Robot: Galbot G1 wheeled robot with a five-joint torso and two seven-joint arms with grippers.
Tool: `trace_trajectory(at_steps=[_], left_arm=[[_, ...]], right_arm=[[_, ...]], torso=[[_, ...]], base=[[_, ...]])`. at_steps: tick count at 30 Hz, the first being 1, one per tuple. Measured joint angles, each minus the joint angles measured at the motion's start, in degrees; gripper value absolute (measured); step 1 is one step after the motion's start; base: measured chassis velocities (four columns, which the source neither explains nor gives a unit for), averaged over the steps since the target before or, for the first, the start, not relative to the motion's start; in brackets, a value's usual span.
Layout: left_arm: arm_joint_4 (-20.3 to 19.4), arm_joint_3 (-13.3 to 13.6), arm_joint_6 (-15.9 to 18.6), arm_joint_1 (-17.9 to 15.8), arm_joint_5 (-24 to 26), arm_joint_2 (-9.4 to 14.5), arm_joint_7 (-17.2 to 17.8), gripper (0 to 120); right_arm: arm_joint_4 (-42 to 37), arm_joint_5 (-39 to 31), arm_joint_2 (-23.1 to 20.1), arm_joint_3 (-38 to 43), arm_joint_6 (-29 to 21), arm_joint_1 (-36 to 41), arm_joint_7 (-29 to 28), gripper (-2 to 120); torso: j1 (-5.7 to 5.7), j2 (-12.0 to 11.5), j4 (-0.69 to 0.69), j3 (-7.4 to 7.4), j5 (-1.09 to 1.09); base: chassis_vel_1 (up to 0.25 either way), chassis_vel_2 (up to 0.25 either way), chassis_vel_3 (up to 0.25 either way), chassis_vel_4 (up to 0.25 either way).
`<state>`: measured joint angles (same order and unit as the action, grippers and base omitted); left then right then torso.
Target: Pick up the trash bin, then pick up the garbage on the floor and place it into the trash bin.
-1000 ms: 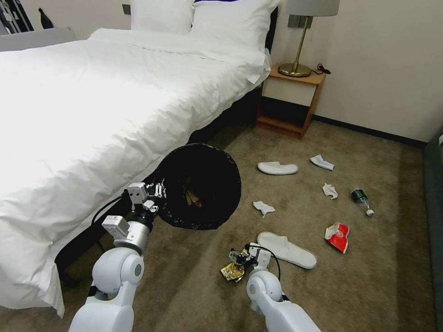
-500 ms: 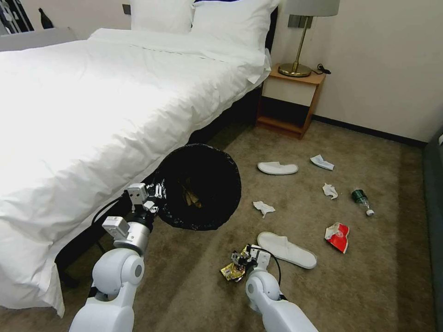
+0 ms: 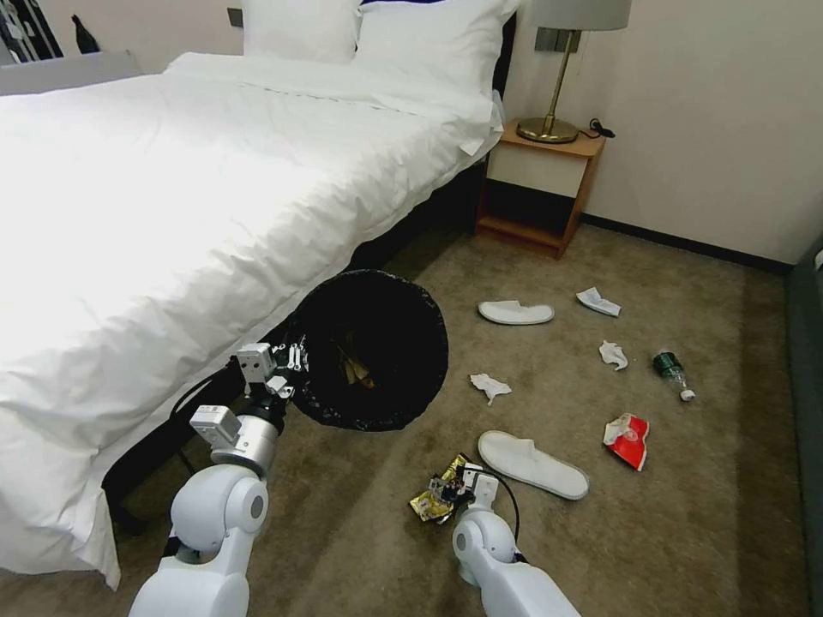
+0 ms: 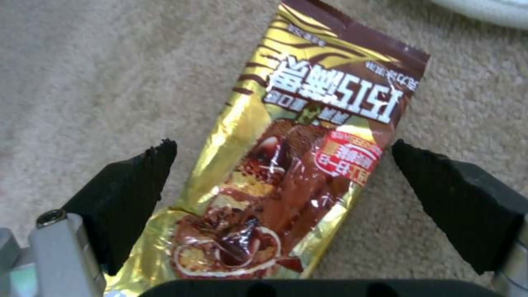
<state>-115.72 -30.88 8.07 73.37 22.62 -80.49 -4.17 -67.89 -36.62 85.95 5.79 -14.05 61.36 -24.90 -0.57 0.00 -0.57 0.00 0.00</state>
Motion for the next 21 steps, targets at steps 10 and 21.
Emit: trace_trajectory(at_steps=[10, 21], left_arm=[[0.00, 0.10, -0.24, 0.23, -0.33, -0.16, -0.01, 3], [0.31, 0.27, -0.41, -0.03, -0.42, -0.30, -0.08, 3]], right_arm=[[3.00, 2.22, 1.01, 1.17, 1.49, -0.05, 1.92, 84], [4.15, 3.13, 0.86, 1.82, 2.41, 0.14, 2.77, 56]], torso=[[0.01, 0.03, -0.03, -0.02, -0.05], [0.02, 0.04, -0.04, -0.02, -0.04]], base=[[0.000, 0.000, 0.000, 0.000], [0.000, 0.000, 0.000, 0.000]])
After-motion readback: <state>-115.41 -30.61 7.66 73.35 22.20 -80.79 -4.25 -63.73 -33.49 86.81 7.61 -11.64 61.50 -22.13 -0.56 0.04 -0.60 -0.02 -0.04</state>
